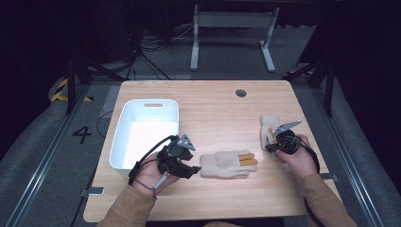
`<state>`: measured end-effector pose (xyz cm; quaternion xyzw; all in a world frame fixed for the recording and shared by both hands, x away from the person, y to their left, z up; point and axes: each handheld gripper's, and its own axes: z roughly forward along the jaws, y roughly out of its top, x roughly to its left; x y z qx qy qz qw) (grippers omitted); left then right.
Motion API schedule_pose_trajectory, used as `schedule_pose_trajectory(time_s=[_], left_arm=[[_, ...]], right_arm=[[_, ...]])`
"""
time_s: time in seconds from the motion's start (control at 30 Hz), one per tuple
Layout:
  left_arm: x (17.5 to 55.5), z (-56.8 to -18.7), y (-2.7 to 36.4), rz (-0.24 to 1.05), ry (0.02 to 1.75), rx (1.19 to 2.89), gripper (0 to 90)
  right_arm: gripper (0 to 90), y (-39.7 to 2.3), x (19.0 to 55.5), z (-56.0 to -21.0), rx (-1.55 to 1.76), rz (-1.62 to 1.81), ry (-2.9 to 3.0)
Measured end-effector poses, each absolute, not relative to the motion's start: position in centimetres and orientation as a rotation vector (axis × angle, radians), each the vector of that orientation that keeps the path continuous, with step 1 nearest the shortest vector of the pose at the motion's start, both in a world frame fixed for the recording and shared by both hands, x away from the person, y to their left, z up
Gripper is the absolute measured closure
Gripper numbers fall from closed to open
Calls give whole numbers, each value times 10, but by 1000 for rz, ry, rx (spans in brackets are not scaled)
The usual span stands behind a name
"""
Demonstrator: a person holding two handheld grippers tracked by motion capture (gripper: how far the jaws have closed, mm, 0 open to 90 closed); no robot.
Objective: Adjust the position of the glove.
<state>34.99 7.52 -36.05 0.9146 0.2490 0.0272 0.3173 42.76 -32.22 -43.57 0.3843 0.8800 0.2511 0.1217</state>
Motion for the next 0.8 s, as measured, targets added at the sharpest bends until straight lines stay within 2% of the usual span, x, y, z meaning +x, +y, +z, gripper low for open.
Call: schedule_pose_trajectory(time_s=[0.5,0.8], left_arm=[[361,-356,54,54,575,2415,477],[366,-348,54,61,576,2391,477]], right_arm=[[897,-359,410,-438,1229,757,2458],[885,-355,414,-420,1220,821,2445]])
